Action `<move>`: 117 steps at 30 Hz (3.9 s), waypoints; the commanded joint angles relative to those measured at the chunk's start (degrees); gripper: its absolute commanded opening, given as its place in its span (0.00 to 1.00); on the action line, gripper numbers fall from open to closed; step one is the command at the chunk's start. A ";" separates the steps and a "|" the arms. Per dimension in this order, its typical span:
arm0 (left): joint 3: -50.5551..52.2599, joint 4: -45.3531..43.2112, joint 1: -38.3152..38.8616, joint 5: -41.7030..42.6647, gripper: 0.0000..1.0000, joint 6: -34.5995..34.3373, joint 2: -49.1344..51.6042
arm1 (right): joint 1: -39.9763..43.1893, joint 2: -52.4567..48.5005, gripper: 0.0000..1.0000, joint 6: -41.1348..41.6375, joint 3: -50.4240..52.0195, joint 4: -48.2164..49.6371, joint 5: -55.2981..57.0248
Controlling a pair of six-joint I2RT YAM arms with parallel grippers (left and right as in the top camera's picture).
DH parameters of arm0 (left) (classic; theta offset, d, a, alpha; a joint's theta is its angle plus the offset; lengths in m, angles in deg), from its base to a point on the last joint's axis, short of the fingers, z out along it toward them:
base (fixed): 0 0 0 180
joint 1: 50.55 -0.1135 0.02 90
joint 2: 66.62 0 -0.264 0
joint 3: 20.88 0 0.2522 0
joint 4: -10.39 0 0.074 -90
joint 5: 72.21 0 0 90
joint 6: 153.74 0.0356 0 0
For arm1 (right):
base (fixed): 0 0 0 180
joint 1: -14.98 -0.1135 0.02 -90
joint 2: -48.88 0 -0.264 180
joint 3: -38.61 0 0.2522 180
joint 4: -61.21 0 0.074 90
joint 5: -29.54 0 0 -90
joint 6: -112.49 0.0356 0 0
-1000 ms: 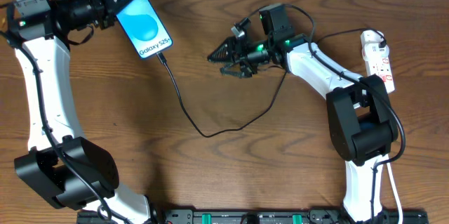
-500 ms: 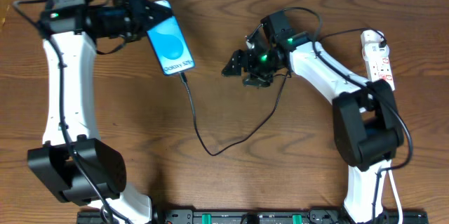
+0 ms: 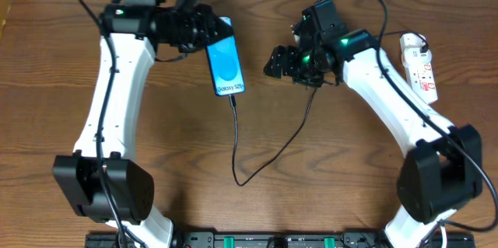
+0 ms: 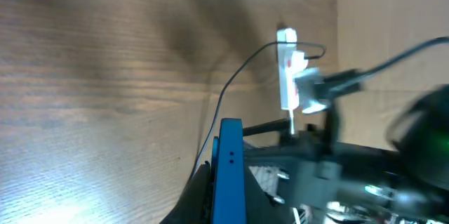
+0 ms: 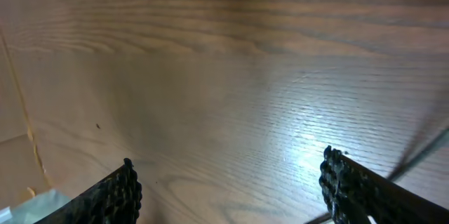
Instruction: Plug charger to phone and switch on socket
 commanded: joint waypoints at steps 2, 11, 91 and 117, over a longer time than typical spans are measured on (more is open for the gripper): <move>2.10 -0.70 1.29 -1.46 0.08 0.90 0.33 | -0.13 3.89 0.81 -0.96 -0.33 -1.49 3.41; 8.28 -7.26 1.53 -1.46 0.07 0.07 1.05 | -0.15 6.05 0.81 -0.96 -0.33 -5.31 5.09; 11.47 -22.51 15.45 -12.52 0.07 -15.82 26.18 | -2.08 6.05 0.82 -1.84 -0.33 -7.04 7.67; 11.47 -19.50 15.43 -13.03 0.30 -14.47 26.18 | -2.08 6.05 0.82 -1.81 -0.33 -7.13 7.67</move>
